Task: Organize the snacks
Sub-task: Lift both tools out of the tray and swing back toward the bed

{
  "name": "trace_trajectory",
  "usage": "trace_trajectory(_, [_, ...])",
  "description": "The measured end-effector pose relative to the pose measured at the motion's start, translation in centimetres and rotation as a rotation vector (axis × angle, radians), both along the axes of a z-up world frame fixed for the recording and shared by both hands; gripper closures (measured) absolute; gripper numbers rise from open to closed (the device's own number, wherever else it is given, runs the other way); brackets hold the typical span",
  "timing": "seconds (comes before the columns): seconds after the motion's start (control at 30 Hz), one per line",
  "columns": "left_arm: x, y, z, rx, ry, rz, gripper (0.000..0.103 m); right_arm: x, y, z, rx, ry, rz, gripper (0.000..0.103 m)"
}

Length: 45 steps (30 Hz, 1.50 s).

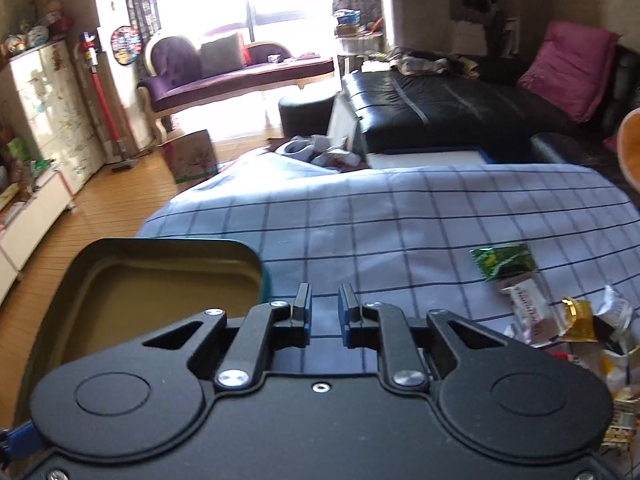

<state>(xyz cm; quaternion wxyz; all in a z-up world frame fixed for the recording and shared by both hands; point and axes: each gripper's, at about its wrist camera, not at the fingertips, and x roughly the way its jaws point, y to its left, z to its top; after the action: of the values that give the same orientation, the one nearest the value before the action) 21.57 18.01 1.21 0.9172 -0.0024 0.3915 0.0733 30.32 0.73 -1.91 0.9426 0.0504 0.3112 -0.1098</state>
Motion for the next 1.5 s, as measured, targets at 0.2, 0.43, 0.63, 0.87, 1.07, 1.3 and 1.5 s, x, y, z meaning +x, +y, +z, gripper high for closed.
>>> trace_trajectory(0.2, [-0.7, 0.7, 0.6, 0.004, -0.018, 0.016, 0.060, 2.5, 2.4, -3.0, -0.264, 0.107, -0.169, 0.081])
trace_trajectory(0.43, [-1.9, 2.7, 1.9, 0.008, -0.066, 0.106, 0.060, 2.3, 4.5, -4.9, -0.486, 0.130, -0.245, 0.086])
trace_trajectory(0.63, [-3.2, 4.6, 3.3, -0.061, -0.109, 0.137, 0.059, 2.0, 5.7, -5.4, -0.609, 0.054, -0.291, 0.086])
trace_trajectory(0.87, [-2.7, 5.3, 3.1, -0.073, -0.092, 0.146, 0.059, 2.5, 5.8, -5.6, -0.657, 0.021, -0.303, 0.086])
trace_trajectory(1.07, [-2.2, 5.5, 2.8, -0.110, -0.080, 0.130, 0.060, 2.4, 5.1, -6.1, -0.805, -0.006, -0.262, 0.089])
trace_trajectory(1.3, [-1.9, 3.8, 3.0, -0.121, -0.078, 0.064, 0.060, 1.5, 1.5, -6.1, -0.922, -0.027, -0.236, 0.094])
trace_trajectory(1.5, [-2.5, 2.2, 3.6, -0.145, -0.092, 0.018, 0.060, 0.8, -2.1, -4.5, -0.903, -0.031, -0.229, 0.095])
